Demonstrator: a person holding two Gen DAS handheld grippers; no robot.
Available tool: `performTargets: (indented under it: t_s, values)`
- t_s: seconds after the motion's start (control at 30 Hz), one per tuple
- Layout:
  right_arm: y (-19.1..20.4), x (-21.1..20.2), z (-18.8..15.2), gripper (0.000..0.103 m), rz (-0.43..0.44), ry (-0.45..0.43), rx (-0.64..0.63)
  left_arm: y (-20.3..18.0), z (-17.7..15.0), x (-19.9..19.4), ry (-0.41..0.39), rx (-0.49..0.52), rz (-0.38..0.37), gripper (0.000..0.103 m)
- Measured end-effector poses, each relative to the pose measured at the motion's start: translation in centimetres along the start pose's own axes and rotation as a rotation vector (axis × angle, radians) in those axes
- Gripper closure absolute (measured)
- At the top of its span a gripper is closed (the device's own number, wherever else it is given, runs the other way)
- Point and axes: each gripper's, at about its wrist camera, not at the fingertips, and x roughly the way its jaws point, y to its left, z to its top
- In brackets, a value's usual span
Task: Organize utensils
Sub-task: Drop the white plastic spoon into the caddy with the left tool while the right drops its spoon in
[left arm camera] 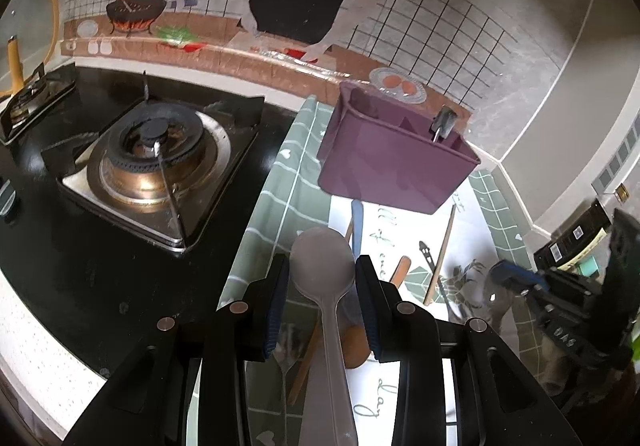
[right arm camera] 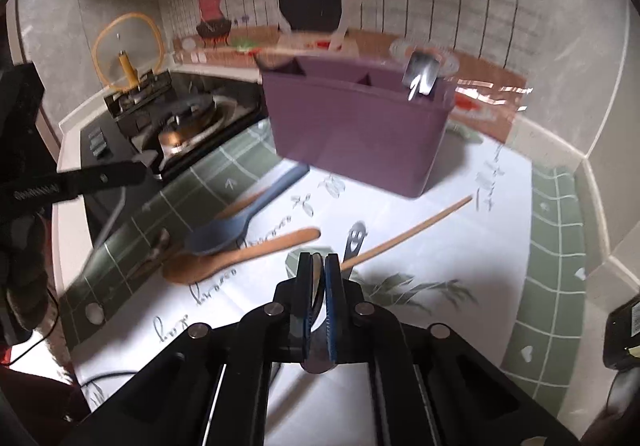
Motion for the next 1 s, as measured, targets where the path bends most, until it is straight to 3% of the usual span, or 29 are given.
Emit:
performTargets:
  t_s: [0.13, 0.27, 0.43, 0.5, 0.7, 1.0]
  values:
    - [-0.6, -2.9, 1.8, 0.098, -0.015, -0.101, 0.021, -1.1, 1.4, -0.9, -0.066, 0.026, -0.018, 0.068]
    - [-1.4, -6.4, 5.1, 0.098, -0.034, -0.230, 0.039, -4.0, 5.5, -2.8, -0.185, 0.097, -0.059, 0.068]
    - [-2.5, -10.6, 11.3, 0.098, -0.115, -0.418, 0.008, -8.4, 11.7, -5.6, -0.457, 0.163, -0.136, 0.068]
    - [-2.9, -11.1, 13.9, 0.098, -0.157, -0.479, -0.010, -10.0, 14.0, -5.1, -0.523, 0.196, -0.151, 0.068]
    - [-5.3, -6.9, 18.3, 0.098, -0.273, -0.541, -0.004, -11.0, 17.1, 0.0, -0.526, 0.218, -0.158, 0.068]
    - [-9.2, -0.1, 20.0, 0.098, -0.274, -0.541, 0.080, -9.1, 18.5, 9.4, -0.458, 0.144, -0.086, 0.068]
